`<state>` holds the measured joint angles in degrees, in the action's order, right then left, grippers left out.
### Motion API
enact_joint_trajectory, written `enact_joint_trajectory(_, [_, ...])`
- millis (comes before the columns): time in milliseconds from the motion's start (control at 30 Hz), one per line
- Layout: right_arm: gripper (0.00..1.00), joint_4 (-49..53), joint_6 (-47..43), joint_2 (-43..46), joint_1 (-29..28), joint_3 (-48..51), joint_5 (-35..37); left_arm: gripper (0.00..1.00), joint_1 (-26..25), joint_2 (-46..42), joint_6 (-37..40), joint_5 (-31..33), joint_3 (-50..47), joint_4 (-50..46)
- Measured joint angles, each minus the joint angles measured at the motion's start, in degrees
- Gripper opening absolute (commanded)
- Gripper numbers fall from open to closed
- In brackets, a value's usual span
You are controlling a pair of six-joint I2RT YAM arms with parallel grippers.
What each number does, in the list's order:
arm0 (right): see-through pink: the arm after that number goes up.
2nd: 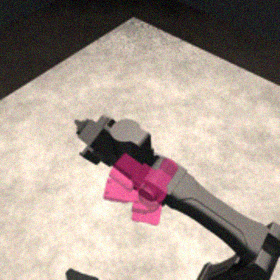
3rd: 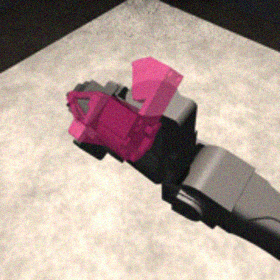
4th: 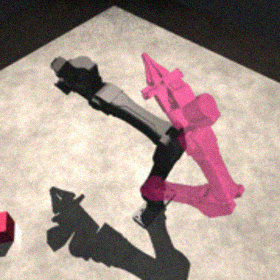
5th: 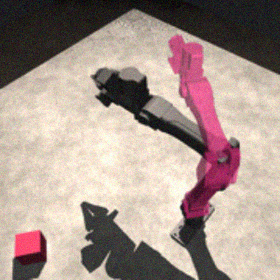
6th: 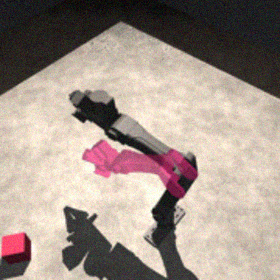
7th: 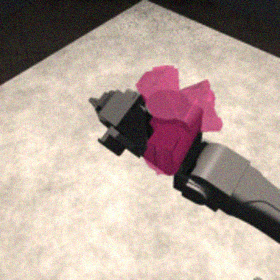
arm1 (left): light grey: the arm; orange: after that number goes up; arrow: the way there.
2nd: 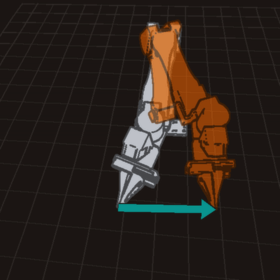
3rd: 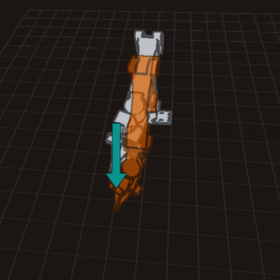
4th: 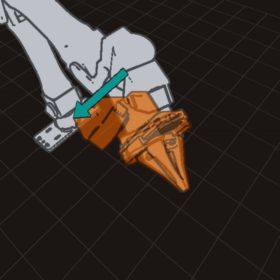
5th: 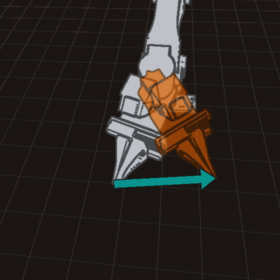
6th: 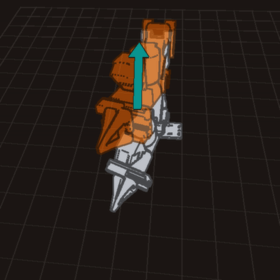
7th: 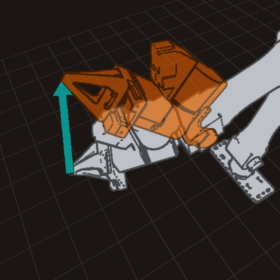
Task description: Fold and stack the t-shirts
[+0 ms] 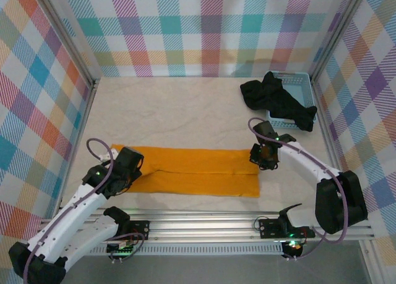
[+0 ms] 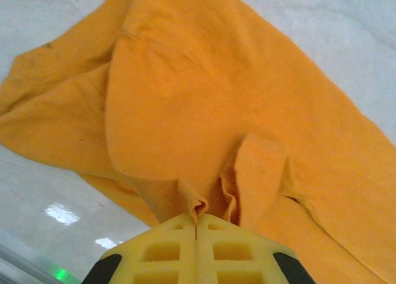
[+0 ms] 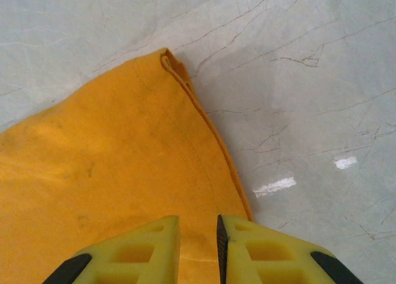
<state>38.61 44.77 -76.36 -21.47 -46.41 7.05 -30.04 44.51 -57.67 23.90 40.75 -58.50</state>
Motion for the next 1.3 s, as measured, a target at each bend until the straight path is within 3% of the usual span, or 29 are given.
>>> enact_joint_trajectory(333, [0.24,0.0,0.0,-0.1,-0.3,-0.2,-0.3,0.00,0.3,8.2,-1.2,6.3,-1.0,-1.0])
enact_joint_trajectory(600, [0.24,0.0,0.0,-0.1,-0.4,-0.2,-0.7,0.00,6.4,16.1,2.8,6.9,-1.1,3.3])
enact_joint_trajectory(900, [0.24,0.0,0.0,-0.8,-0.4,-0.3,-0.7,0.00,9.2,25.2,5.0,7.0,-1.9,7.2])
enact_joint_trajectory(1300, [0.23,-0.4,0.0,-1.6,-0.9,-0.5,-1.0,0.02,10.7,15.7,-2.4,4.0,-6.8,5.7])
